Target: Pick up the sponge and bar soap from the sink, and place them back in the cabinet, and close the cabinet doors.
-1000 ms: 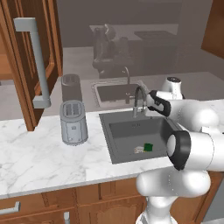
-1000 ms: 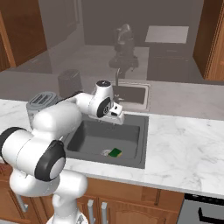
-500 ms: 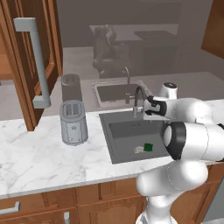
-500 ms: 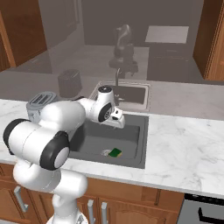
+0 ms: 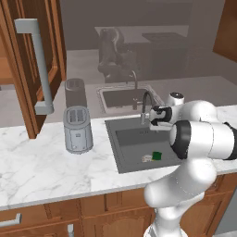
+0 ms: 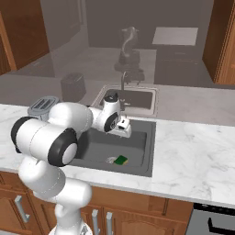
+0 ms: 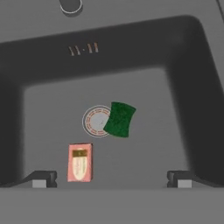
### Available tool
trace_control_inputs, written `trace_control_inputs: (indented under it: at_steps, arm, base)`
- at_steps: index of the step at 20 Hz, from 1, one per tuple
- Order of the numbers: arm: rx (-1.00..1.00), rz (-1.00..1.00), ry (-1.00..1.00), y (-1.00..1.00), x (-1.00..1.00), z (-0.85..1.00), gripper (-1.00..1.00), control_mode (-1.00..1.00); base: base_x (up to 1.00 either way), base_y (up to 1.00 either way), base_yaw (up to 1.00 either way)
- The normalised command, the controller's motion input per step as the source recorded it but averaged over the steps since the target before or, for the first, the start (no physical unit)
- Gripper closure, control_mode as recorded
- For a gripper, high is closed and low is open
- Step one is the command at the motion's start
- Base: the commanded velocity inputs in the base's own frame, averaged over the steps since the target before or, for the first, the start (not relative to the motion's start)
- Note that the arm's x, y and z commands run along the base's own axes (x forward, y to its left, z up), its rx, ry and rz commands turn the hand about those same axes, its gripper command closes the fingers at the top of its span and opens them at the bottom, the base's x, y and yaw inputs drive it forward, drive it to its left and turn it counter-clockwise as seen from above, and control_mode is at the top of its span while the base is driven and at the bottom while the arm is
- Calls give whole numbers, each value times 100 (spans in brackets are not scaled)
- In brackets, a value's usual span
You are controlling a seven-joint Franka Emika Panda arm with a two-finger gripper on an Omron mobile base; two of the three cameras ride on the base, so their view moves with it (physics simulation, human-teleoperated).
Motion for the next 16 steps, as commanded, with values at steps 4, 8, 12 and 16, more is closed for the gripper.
trace_control_inputs:
  at_steps: [4,8,12,16]
  arm:
    - [0,0,0,0,14,-24,-100,-100]
    - [0,0,0,-4,6,-25,-100,-100]
    - [0,0,0,-4,3,-21,-100,-100]
    - [0,0,0,-3,1,-22,-100,-100]
  base:
    - [0,0,0]
    - [0,0,0]
    - [0,0,0]
    - [0,0,0]
